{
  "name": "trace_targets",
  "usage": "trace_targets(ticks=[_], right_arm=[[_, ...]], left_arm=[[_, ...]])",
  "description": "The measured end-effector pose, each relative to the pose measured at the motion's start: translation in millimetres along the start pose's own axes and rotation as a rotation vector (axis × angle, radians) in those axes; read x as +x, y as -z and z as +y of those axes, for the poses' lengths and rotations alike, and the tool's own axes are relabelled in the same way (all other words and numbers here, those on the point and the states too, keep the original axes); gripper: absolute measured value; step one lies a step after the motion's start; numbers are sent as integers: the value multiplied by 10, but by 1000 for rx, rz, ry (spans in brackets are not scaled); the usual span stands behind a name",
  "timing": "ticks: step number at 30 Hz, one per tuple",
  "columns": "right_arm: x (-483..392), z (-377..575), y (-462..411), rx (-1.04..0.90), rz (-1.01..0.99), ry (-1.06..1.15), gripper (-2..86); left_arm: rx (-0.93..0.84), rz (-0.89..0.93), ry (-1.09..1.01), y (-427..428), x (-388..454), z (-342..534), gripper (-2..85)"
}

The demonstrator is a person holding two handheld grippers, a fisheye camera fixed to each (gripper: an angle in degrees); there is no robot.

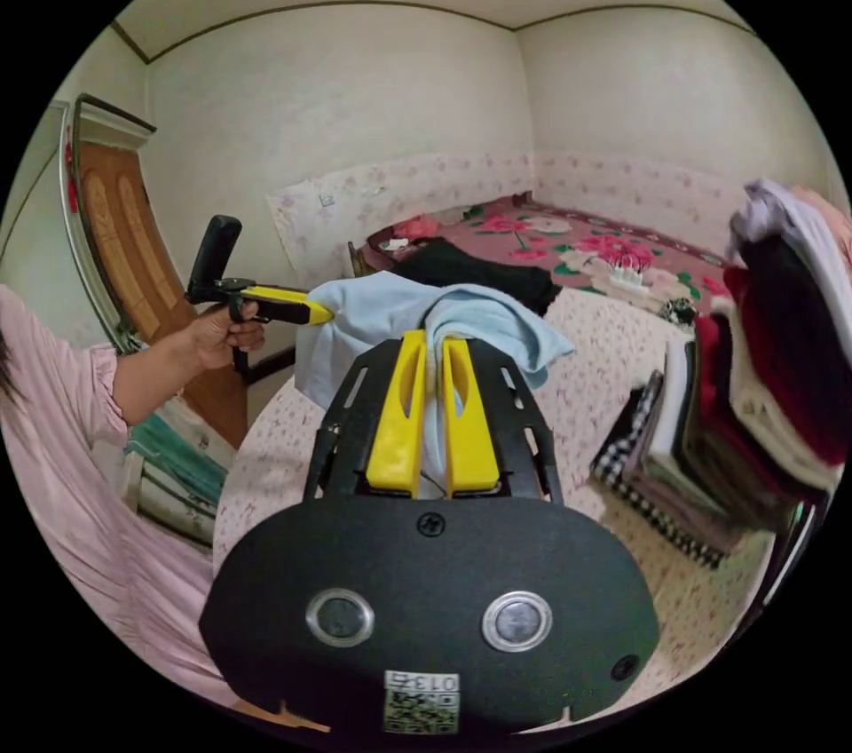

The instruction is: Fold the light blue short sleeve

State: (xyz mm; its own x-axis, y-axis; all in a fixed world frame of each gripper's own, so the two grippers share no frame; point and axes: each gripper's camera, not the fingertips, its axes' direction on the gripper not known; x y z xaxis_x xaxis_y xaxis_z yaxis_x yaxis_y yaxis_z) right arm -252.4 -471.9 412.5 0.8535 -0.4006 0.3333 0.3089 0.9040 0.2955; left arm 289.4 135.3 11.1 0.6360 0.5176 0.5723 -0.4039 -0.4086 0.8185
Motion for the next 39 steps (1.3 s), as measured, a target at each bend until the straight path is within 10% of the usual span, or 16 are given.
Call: trace_targets(ticks=[12,25,30,35,39], right_arm=[[929,-1795,-2267,-208,252,-195,92],[857,-1439,-2899,-302,313,-20,21],[799,-1556,-2513,-257,383,56,7],[268,-1341,-1131,182,335,163,0],[111,-733,-496,124,260,96,-1]], left_arm=[[-125,-327,184,-317,-1923,-883,77],[-203,-528,-219,-1354,-820,-435,3],[-140,-539,-129,-1286,-641,-479,-2],[72,-580,-258,-1162,234,-188,-3],[-71,-259,-279,-1701,1093,263,-3]])
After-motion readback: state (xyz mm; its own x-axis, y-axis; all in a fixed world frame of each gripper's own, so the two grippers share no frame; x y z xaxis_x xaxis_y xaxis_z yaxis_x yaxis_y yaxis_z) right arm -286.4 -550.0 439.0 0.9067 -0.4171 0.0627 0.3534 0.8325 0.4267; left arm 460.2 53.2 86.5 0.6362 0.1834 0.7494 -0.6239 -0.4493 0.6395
